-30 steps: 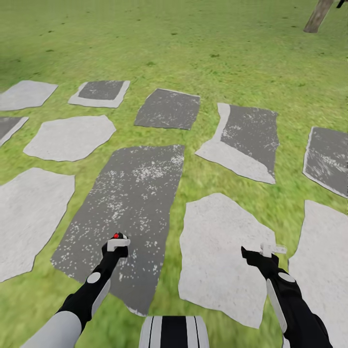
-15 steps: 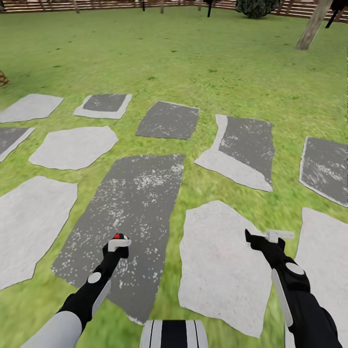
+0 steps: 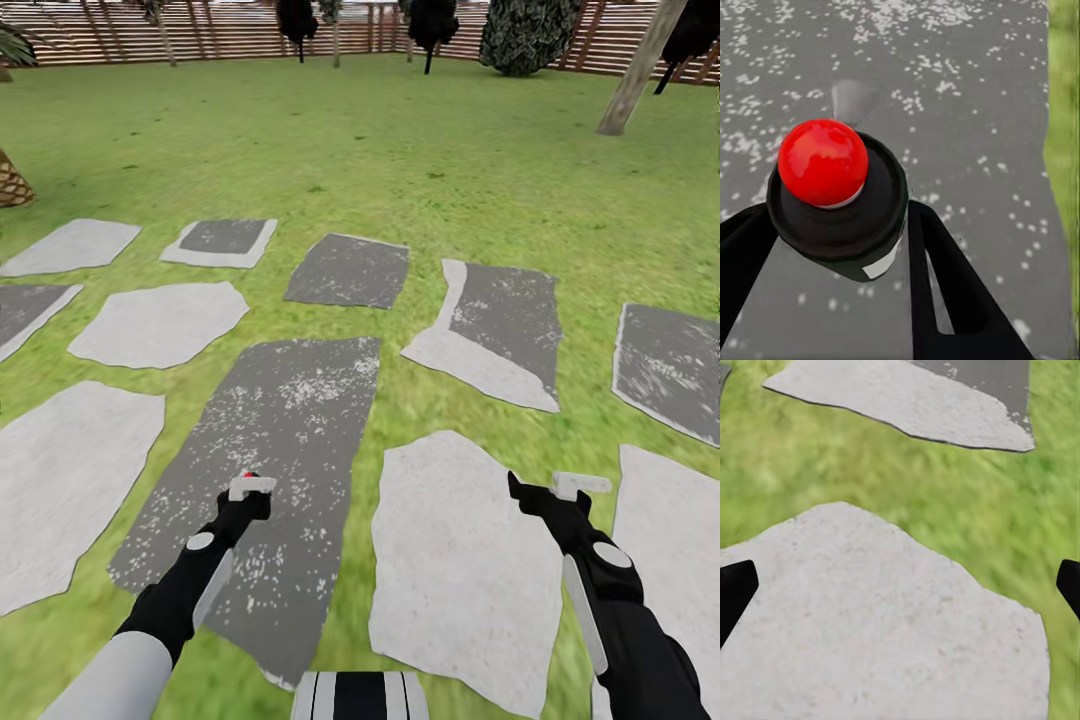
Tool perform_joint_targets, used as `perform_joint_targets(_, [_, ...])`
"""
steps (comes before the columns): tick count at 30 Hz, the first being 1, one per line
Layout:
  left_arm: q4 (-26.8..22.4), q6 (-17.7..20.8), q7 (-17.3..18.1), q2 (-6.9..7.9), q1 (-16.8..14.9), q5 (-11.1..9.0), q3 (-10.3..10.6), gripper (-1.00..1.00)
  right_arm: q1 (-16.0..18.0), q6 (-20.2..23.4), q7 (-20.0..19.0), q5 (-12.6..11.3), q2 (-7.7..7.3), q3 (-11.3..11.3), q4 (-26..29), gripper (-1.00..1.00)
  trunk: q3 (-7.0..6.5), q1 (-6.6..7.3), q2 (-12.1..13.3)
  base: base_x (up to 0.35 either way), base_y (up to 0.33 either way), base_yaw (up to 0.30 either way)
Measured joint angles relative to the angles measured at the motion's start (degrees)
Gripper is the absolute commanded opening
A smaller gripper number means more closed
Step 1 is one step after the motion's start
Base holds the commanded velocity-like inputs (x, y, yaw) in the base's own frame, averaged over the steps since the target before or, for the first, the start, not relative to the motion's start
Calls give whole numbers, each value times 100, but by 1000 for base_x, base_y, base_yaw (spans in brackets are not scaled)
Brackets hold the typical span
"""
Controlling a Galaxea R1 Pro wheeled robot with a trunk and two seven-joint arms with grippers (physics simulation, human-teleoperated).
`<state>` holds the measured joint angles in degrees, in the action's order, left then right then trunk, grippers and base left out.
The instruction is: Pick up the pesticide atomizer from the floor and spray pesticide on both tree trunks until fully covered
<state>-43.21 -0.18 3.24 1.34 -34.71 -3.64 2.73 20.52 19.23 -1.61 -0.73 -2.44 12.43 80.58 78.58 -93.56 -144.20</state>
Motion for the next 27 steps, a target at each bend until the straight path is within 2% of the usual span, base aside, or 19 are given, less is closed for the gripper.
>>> perform_joint_targets(5, [-156,60,-13,-135,14,1,25,-100,-5,-3,1,16,2,-4,6,100,-111,13,7,0,0,0])
perform_joint_targets(6, [-444,68,-10,-155,28,-3,28,-100,-6,4,2,25,0,-1,5,100,-134,16,8,0,0,0])
perform_joint_targets(12, [-913,81,-3,-159,42,-2,28,-100,-6,41,2,6,5,-8,-3,100,-266,31,16,0,0,0])
perform_joint_targets(17, [-1554,266,-7,-157,49,-3,23,-100,-5,49,2,-6,9,-17,-7,100,-377,44,23,0,0,0])
perform_joint_targets(21, [-1770,437,-4,-158,58,-2,22,-100,-6,50,3,-10,10,-15,-2,100,-466,54,28,0,0,0])
perform_joint_targets(27, [-1853,489,-7,-159,61,-8,30,-100,-7,50,2,-15,6,-2,2,100,-599,70,36,0,0,0])
